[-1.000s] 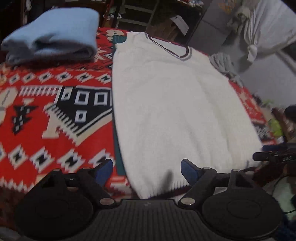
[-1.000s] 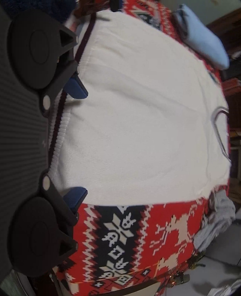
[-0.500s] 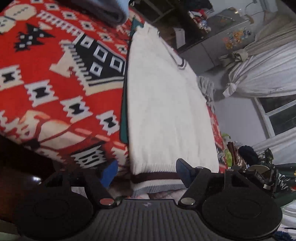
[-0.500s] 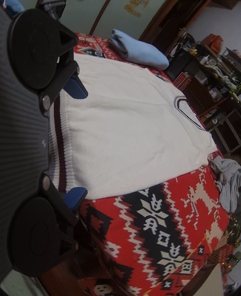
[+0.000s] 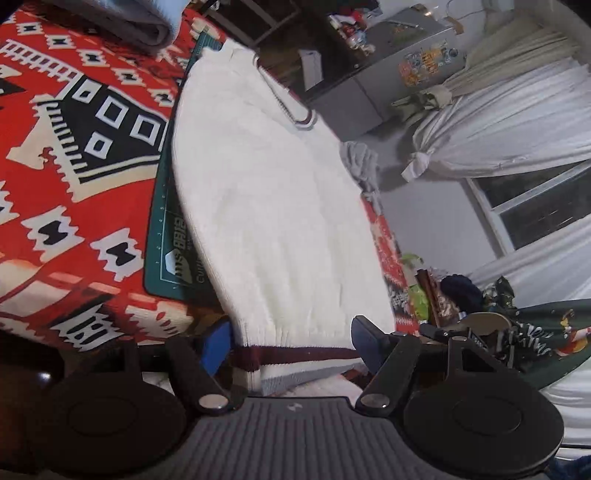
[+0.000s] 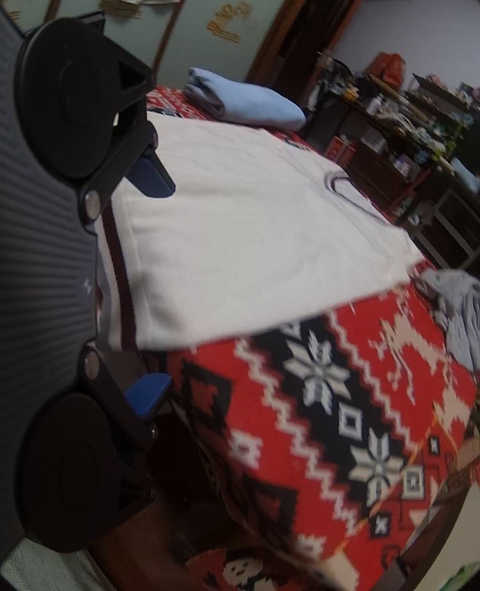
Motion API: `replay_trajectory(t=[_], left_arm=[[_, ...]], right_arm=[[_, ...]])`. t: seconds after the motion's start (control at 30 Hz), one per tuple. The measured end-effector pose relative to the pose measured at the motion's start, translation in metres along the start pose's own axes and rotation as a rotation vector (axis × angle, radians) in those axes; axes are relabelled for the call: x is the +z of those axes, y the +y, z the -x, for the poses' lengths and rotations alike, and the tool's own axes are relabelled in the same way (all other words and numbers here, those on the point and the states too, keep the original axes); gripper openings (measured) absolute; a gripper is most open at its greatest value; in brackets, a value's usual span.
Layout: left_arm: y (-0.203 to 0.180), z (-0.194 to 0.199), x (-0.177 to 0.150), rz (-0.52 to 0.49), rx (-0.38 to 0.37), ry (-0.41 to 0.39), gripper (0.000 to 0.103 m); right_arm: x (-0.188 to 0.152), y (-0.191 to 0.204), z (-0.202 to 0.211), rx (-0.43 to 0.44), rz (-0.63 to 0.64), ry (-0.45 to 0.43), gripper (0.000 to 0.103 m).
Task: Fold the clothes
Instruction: 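Close both tools on the maroon-striped hem band of the vest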
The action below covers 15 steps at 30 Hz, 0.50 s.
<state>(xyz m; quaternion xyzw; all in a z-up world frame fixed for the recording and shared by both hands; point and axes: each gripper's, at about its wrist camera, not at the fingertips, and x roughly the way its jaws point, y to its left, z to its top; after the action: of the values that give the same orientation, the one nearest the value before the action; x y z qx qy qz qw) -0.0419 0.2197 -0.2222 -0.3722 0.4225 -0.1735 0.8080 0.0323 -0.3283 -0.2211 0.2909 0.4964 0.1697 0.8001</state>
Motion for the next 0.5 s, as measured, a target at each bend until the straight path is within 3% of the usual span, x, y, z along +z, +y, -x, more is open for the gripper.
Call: replay_trajectory(t=[0.13, 0.5], left_arm=[[0.014, -0.014, -0.001, 0.031, 0.058, 0.051, 0.057], [0.008, -0.022, 0.003, 0.05, 0.077, 0.087, 0.057]], right_arm=[[-0.002, -0.026, -0.002, 0.105, -0.065, -0.001, 0.098], [-0.014, -0.048, -0.062, 0.322, -0.095, 0.073, 0.093]])
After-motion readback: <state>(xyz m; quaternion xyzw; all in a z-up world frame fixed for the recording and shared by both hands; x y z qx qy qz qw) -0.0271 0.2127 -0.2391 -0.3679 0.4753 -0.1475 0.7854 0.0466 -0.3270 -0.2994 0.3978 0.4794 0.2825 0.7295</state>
